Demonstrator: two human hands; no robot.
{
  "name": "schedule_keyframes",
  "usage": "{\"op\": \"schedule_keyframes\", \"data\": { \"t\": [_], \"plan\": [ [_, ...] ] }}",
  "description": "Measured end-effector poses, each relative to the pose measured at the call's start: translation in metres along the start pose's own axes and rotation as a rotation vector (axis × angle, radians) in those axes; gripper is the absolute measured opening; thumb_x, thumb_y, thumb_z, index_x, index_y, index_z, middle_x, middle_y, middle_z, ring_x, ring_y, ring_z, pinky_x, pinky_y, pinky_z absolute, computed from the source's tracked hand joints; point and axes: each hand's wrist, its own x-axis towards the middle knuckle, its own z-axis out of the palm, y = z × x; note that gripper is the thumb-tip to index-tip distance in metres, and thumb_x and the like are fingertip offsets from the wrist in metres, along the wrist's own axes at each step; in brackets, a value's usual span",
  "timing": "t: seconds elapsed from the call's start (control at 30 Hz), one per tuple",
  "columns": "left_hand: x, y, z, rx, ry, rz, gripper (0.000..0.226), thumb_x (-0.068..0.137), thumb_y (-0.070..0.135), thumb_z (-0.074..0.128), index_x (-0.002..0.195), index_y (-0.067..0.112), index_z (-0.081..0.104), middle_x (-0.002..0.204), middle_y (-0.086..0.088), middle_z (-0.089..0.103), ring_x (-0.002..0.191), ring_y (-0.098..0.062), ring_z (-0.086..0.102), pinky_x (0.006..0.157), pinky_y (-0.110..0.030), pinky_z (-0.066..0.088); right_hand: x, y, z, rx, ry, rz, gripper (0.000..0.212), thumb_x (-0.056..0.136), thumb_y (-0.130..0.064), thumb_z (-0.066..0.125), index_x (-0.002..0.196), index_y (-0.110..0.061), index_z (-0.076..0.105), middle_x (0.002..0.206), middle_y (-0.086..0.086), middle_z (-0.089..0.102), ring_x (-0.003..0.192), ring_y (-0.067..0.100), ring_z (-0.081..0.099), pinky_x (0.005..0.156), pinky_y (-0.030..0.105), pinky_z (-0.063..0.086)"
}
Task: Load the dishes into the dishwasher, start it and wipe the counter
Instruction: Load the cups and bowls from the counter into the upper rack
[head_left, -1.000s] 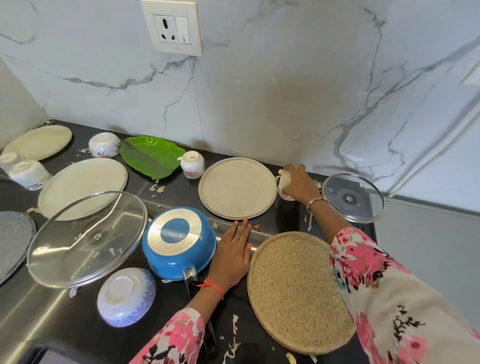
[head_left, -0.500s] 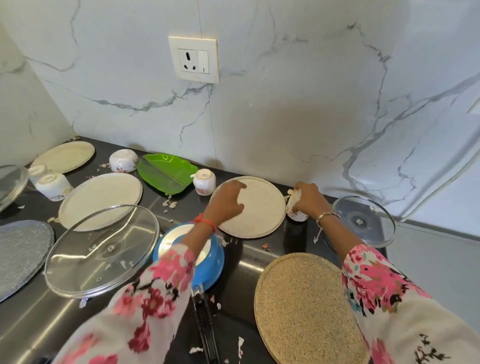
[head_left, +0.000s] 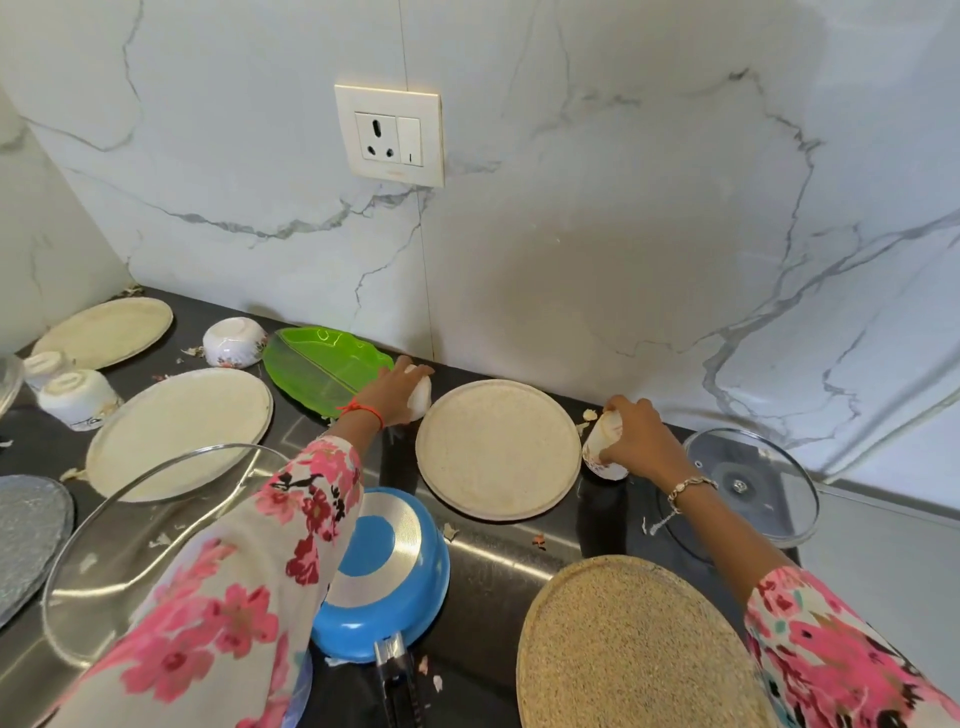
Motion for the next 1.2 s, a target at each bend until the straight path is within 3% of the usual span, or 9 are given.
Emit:
{"op": "schedule_keyframes", "data": {
  "t": [0.1,0.27,0.57,0.7,0.83,0.97,1.07,1.2],
  "plan": [
    [0.003,0.000,0.000,-0.027,0.017,0.012,0.070,0.076,0.003,0.067,0.137,0.019,0.037,0.136,-0.014,0.032,0.116,-0.039,0.043,0.096,-0.046,0.043,0.001,0.000,0.000,0.001,-0.004,0.002,0.062,0.070,-0.009,0.073,0.125,-0.011,0.043,0.115,0.014,0.042,0.092,0.023,0.044,0.079,0.033,0.044],
    [-0.011,0.000,-0.012,-0.145,0.094,-0.032,0.068,0.070,0.011,0.073,0.130,0.012,0.043,0.126,-0.019,0.046,0.114,-0.038,0.046,0.096,-0.043,0.042,-0.011,-0.006,-0.009,-0.020,0.003,-0.018,0.063,0.070,-0.012,0.074,0.125,-0.011,0.043,0.118,0.014,0.046,0.104,0.030,0.049,0.080,0.035,0.045],
    [-0.097,0.024,-0.045,-0.399,0.197,-0.025,0.068,0.060,0.017,0.084,0.120,0.008,0.053,0.113,-0.015,0.060,0.102,-0.030,0.056,0.081,-0.035,0.047,-0.067,-0.037,-0.025,-0.056,0.035,-0.095,0.065,0.068,-0.017,0.076,0.127,-0.019,0.048,0.123,0.012,0.046,0.109,0.029,0.050,0.076,0.028,0.040],
    [-0.140,0.042,-0.041,-0.400,0.213,0.012,0.063,0.060,0.020,0.084,0.115,0.008,0.055,0.107,-0.014,0.062,0.095,-0.027,0.056,0.075,-0.030,0.044,-0.103,-0.044,-0.016,-0.048,0.038,-0.107,0.062,0.066,-0.014,0.075,0.123,-0.020,0.052,0.124,0.011,0.047,0.105,0.029,0.054,0.081,0.034,0.046],
    [-0.190,0.059,-0.029,-0.410,0.202,0.046,0.068,0.059,0.027,0.084,0.117,0.017,0.050,0.111,-0.014,0.053,0.100,-0.032,0.054,0.085,-0.037,0.047,-0.159,-0.049,-0.005,-0.073,0.038,-0.111,0.063,0.068,-0.015,0.074,0.125,-0.020,0.050,0.124,0.010,0.045,0.105,0.029,0.054,0.079,0.032,0.043],
    [-0.259,0.081,-0.012,-0.420,0.209,0.098,0.069,0.060,0.031,0.081,0.120,0.018,0.048,0.110,-0.012,0.046,0.104,-0.033,0.050,0.087,-0.033,0.040,-0.234,-0.055,0.008,-0.129,0.054,-0.085,0.062,0.066,-0.016,0.074,0.123,-0.021,0.051,0.120,0.009,0.047,0.100,0.029,0.057,0.079,0.034,0.046],
    [-0.327,0.091,0.008,-0.488,0.245,0.121,0.068,0.061,0.035,0.073,0.122,0.016,0.049,0.112,-0.012,0.052,0.105,-0.030,0.052,0.084,-0.030,0.039,-0.301,-0.059,0.025,-0.121,0.074,-0.078,0.061,0.065,-0.012,0.074,0.122,-0.020,0.053,0.121,0.009,0.049,0.099,0.027,0.058,0.075,0.032,0.047],
    [-0.427,0.090,0.046,-0.472,0.248,0.171,0.064,0.064,0.029,0.077,0.121,0.018,0.050,0.110,-0.010,0.058,0.105,-0.027,0.053,0.084,-0.034,0.045,-0.393,-0.066,0.059,-0.107,0.091,-0.064,0.061,0.065,-0.014,0.074,0.122,-0.019,0.052,0.122,0.009,0.049,0.105,0.028,0.054,0.080,0.033,0.045]
  ]
}}
